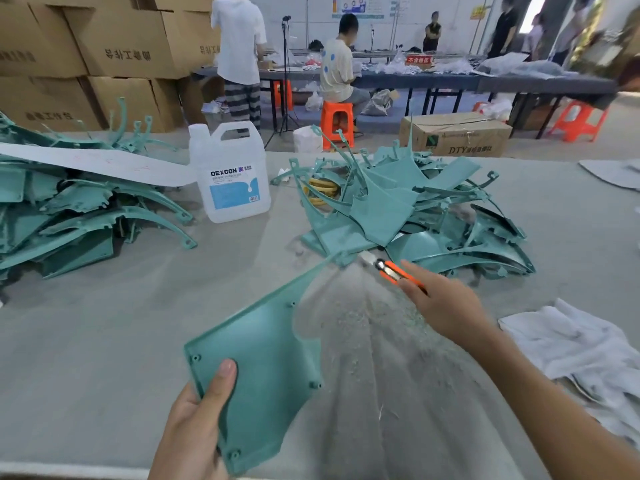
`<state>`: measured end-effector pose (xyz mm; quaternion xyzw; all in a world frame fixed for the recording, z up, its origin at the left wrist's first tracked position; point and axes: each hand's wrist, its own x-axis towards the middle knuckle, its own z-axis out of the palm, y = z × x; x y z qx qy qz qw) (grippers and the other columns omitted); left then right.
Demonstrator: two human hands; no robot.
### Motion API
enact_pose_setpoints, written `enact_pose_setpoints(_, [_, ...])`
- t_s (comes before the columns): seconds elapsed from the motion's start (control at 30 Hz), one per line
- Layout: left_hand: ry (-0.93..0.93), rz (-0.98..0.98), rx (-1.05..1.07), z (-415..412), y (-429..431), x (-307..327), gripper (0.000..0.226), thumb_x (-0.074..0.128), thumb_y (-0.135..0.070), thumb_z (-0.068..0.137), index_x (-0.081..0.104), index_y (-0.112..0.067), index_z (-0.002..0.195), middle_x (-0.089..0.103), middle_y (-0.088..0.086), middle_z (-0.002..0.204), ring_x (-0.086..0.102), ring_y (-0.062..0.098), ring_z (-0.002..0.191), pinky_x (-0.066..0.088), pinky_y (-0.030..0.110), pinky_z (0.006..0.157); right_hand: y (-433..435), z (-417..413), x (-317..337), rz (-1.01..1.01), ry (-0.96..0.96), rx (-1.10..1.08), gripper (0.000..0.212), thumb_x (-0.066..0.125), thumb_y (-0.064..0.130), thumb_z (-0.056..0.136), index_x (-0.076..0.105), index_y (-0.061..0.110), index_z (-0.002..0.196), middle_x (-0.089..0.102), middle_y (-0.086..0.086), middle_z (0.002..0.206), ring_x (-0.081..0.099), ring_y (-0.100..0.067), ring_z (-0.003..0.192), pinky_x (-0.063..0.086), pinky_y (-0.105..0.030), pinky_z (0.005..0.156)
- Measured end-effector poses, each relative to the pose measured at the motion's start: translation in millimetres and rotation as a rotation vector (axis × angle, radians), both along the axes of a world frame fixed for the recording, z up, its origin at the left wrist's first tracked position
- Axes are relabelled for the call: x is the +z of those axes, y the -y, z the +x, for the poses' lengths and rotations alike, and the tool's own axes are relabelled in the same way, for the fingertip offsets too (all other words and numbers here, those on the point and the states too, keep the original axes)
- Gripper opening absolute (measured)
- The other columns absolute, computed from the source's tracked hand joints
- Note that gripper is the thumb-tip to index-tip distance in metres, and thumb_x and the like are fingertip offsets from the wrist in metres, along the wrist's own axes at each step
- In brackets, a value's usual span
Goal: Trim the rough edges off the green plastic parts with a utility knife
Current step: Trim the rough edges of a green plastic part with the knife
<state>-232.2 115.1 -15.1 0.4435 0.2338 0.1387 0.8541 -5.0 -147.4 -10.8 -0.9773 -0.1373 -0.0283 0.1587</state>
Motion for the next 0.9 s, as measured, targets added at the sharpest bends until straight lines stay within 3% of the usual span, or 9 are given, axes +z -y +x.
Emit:
enact_pose_setpoints(0.07, [-0.025, -0.027, -0.037, -1, 1, -4, 0.034, 0.062, -0.024, 0.077, 0.070, -0.002, 0.102, 0.075, 0.024, 0.094, 0.075, 0.031, 0.067, 0.058, 0.035, 0.048, -7, -10, -2, 0.479, -0.074, -0.056, 0.045, 0.042, 0.065, 0.095, 0.065, 0.032, 0.114, 0.065, 0.011, 0.074, 0.060, -0.015, 0.064, 0.050, -0.037, 0.060])
enact_pose_setpoints(0.13, [-0.062, -0.060, -0.109, -1, 3, -8, 0.040, 0.063, -0.024, 0.078, 0.070, -0.001, 0.110, 0.074, 0.025, 0.102, 0.075, 0.032, 0.075, 0.060, 0.036, 0.053, -20, -26, -1, 0.958, -0.189, -0.079, 0.050, 0.056, 0.069, 0.084, 0.058, 0.019, 0.088, 0.058, 0.008, 0.062, 0.051, -0.013, 0.053, 0.043, -0.032, 0.046])
enact_pose_setpoints(0.27, [-0.160, -0.079, -0.164, 0, 6, -14, 0.046, 0.065, -0.022, 0.080, 0.067, 0.000, 0.121, 0.074, 0.023, 0.107, 0.075, 0.032, 0.078, 0.061, 0.035, 0.056, -34, -45, 11, 1.332, -0.383, 0.014, 0.042, 0.080, 0.048, 0.077, 0.052, 0.018, 0.088, 0.060, 0.012, 0.071, 0.057, -0.010, 0.070, 0.043, -0.024, 0.047])
enact_pose_setpoints(0.43, [-0.226, -0.044, -0.034, 8, 2, -20, 0.043, 0.055, -0.006, 0.097, 0.052, -0.024, 0.136, 0.071, 0.003, 0.117, 0.075, 0.016, 0.074, 0.058, 0.025, 0.051, -33, -47, 11, 1.266, -0.397, -0.068, 0.028, 0.079, 0.015, 0.086, 0.062, 0.013, 0.108, 0.065, 0.002, 0.112, 0.063, -0.007, 0.077, 0.051, -0.025, 0.058])
enact_pose_setpoints(0.6, [-0.165, -0.077, -0.149, 9, -4, -20, 0.042, 0.051, -0.004, 0.095, 0.064, -0.032, 0.124, 0.073, -0.012, 0.118, 0.075, 0.012, 0.090, 0.058, 0.023, 0.056, -24, -49, 1, 1.206, -0.428, -0.107, 0.017, 0.071, 0.002, 0.090, 0.057, 0.012, 0.090, 0.060, -0.010, 0.086, 0.068, -0.022, 0.081, 0.057, -0.029, 0.063])
enact_pose_setpoints(0.73, [-0.241, -0.029, -0.218, 5, -2, -21, 0.035, 0.055, -0.001, 0.092, 0.069, -0.021, 0.118, 0.076, 0.013, 0.109, 0.075, 0.026, 0.075, 0.060, 0.031, 0.055, -20, -50, 1, 1.471, -0.532, -0.149, 0.028, 0.064, -0.011, 0.090, 0.048, 0.010, 0.081, 0.062, -0.014, 0.075, 0.069, -0.021, 0.064, 0.059, -0.028, 0.059])
enact_pose_setpoints(0.77, [-0.263, 0.029, -0.205, 5, -1, -20, 0.033, 0.057, -0.002, 0.093, 0.069, -0.020, 0.118, 0.075, 0.016, 0.108, 0.075, 0.025, 0.075, 0.060, 0.030, 0.058, -19, -51, 1, 1.508, -0.533, -0.154, 0.028, 0.064, -0.011, 0.090, 0.048, 0.010, 0.080, 0.061, -0.014, 0.074, 0.069, -0.021, 0.063, 0.059, -0.028, 0.059])
enact_pose_setpoints(0.83, [-0.332, 0.375, -0.132, 6, 3, -13, 0.029, 0.060, -0.010, 0.098, 0.068, -0.025, 0.121, 0.067, 0.009, 0.129, 0.071, 0.009, 0.103, 0.054, 0.019, 0.088, -18, -53, 1, 1.560, -0.517, -0.167, 0.028, 0.064, -0.011, 0.089, 0.047, 0.010, 0.079, 0.059, -0.013, 0.073, 0.068, -0.021, 0.062, 0.060, -0.028, 0.060])
enact_pose_setpoints(0.9, [-0.362, 0.850, -0.029, 5, 3, -1, 0.032, 0.060, -0.029, 0.096, 0.062, -0.033, 0.129, 0.045, 0.003, 0.153, 0.043, 0.009, 0.139, 0.026, 0.021, 0.114, -21, -56, -1, 1.616, -0.499, -0.183, 0.029, 0.064, -0.012, 0.088, 0.047, 0.010, 0.080, 0.057, -0.010, 0.070, 0.068, -0.021, 0.063, 0.060, -0.027, 0.061])
